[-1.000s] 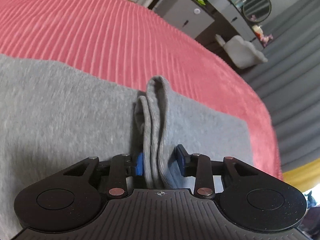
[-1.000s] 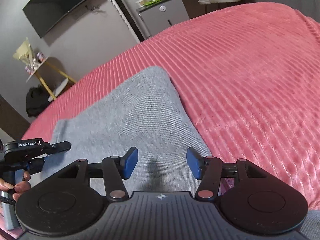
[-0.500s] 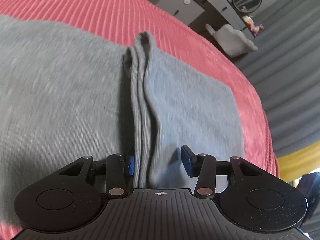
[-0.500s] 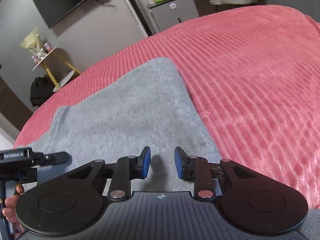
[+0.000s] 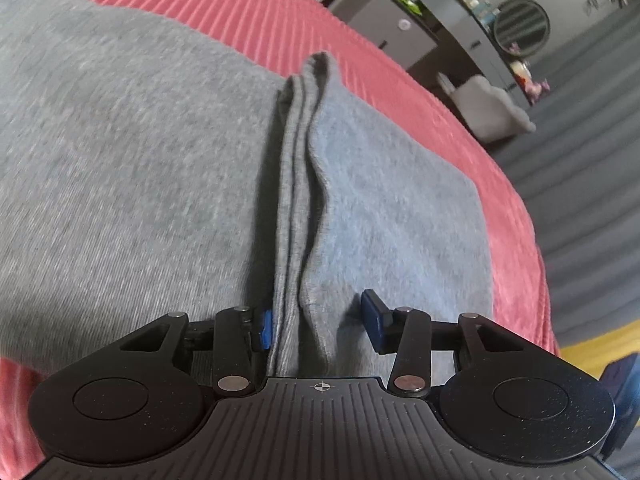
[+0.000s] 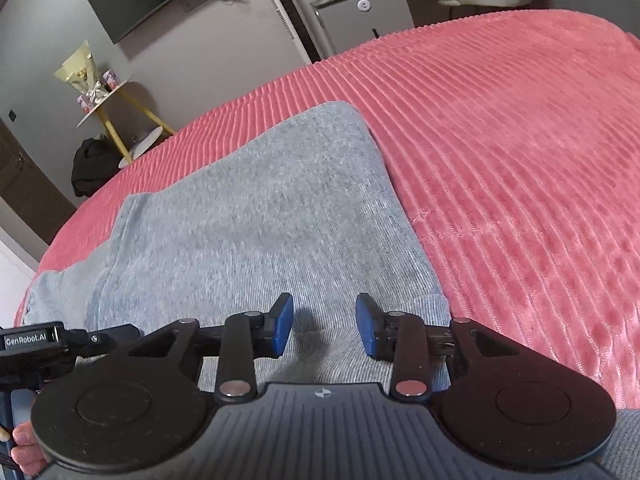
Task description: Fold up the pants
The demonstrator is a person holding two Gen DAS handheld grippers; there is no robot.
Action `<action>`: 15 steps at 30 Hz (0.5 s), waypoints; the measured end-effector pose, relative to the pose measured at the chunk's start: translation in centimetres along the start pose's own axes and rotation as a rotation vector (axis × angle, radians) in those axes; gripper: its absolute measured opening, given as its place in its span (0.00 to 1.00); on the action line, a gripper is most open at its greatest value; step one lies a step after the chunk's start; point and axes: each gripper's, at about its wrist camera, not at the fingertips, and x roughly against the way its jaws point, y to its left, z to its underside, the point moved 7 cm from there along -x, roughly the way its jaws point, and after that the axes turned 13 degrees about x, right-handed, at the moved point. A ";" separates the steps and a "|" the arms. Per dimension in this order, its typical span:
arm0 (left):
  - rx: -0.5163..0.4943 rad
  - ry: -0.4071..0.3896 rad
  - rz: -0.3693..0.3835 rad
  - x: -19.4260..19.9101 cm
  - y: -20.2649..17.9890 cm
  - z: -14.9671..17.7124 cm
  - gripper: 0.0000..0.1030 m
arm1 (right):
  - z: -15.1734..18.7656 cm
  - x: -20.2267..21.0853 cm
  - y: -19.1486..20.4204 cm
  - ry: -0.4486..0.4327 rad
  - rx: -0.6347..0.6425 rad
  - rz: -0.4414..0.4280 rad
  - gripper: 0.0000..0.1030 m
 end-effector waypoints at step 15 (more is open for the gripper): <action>-0.035 -0.063 -0.040 0.8 -0.7 1.1 0.42 | 0.2 0.9 -0.1 -0.006 0.034 0.012 0.38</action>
